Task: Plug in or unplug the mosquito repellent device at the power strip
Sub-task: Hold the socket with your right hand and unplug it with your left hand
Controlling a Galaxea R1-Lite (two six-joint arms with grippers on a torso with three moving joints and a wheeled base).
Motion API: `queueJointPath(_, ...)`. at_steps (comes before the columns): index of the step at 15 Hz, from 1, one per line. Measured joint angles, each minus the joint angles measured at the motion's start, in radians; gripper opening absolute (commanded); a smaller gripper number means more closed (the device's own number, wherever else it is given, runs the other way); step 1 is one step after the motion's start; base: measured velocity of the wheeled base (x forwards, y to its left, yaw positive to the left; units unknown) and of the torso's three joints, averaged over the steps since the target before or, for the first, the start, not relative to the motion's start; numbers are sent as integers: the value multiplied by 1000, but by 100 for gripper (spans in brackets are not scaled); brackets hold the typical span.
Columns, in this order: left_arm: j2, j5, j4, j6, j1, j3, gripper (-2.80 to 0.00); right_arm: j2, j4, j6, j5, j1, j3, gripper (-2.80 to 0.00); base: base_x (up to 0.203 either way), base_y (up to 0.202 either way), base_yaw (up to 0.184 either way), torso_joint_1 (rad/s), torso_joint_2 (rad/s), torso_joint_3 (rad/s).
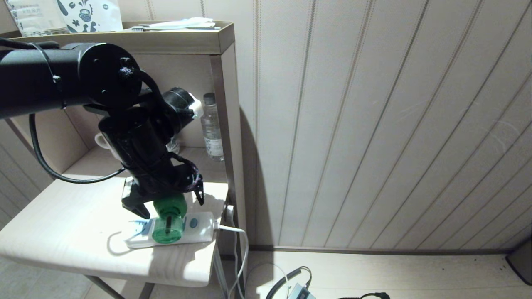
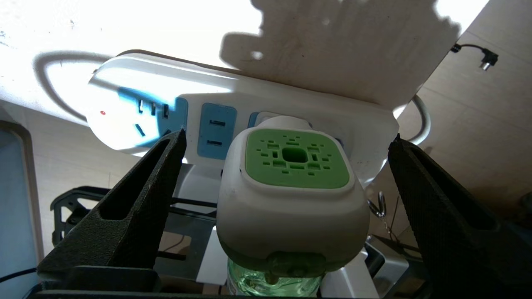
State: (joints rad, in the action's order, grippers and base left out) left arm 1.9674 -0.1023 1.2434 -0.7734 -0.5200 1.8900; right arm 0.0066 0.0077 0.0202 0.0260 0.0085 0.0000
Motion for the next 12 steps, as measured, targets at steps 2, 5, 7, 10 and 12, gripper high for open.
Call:
queueJointPath(2, 7, 1, 2, -1, 0, 3, 0, 0, 0, 0, 0, 0, 0, -280, 0, 0, 0, 0, 0, 0)
queueJointPath(5, 12, 2, -6, -3, 2, 5, -280, 0, 0, 0, 0, 1, 0, -280, 0, 0, 0, 0, 0, 0)
queueJointPath(7, 16, 0, -7, -2, 4, 5, -280, 0, 0, 0, 0, 0, 0, -280, 0, 0, 0, 0, 0, 0)
queueJointPath(10, 21, -4, -11, 0, 4, 5, -280, 0, 0, 0, 0, 1, 0, -280, 0, 0, 0, 0, 0, 0)
queueJointPath(12, 23, -4, -11, -1, 4, 5, -280, 0, 0, 0, 0, 1, 0, -280, 0, 0, 0, 0, 0, 0)
